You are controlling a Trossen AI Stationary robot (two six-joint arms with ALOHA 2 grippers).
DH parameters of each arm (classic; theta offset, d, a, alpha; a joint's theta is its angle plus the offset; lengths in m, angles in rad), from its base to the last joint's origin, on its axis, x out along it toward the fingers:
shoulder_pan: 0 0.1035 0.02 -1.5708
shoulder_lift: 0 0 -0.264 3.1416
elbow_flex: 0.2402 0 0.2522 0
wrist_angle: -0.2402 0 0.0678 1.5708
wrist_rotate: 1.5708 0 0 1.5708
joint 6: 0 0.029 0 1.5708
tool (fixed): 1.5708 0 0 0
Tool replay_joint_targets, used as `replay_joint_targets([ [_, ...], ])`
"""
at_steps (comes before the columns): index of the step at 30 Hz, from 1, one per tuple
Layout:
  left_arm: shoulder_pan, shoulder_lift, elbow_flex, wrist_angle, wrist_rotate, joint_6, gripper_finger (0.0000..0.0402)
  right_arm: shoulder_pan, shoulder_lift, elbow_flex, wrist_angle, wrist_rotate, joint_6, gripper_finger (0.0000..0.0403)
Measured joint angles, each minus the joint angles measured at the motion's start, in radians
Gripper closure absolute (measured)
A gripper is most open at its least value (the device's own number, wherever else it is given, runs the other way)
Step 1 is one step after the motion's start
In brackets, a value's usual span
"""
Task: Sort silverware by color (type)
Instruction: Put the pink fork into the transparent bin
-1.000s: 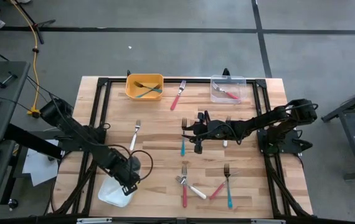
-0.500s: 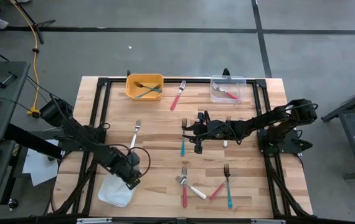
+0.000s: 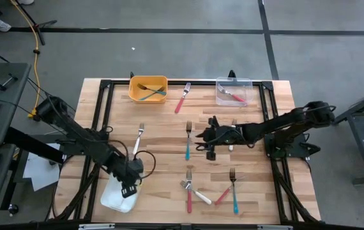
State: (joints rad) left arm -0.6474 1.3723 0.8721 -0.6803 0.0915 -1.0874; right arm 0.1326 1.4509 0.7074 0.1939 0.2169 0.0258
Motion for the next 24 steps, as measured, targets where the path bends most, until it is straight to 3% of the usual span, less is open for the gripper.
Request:
replay_joint_targets([
  [6, 0.070, -0.098, 0.002, 0.032, -0.159, 0.254, 0.0392, 0.090, -0.117, 0.000, -0.245, 0.011, 0.123, 0.0294],
  [9, 0.133, -0.109, -0.016, 0.127, -0.195, 0.412, 0.0399, 0.144, -0.148, 0.000, -0.344, 0.042, 0.186, 0.0318],
  [12, 0.203, -0.108, -0.073, 0.323, -0.177, 0.571, 0.0399, 0.193, -0.155, 0.019, -0.461, 0.045, 0.253, 0.0342],
  [17, 0.335, -0.109, -0.206, 0.715, -0.055, 0.744, 0.0401, 0.274, -0.147, 0.095, -0.636, 0.045, 0.361, 0.0361],
  [24, 0.447, -0.109, -0.329, 1.055, -0.049, 0.893, 0.0401, 0.383, -0.058, 0.181, -0.800, -0.059, 0.423, 0.0313],
])
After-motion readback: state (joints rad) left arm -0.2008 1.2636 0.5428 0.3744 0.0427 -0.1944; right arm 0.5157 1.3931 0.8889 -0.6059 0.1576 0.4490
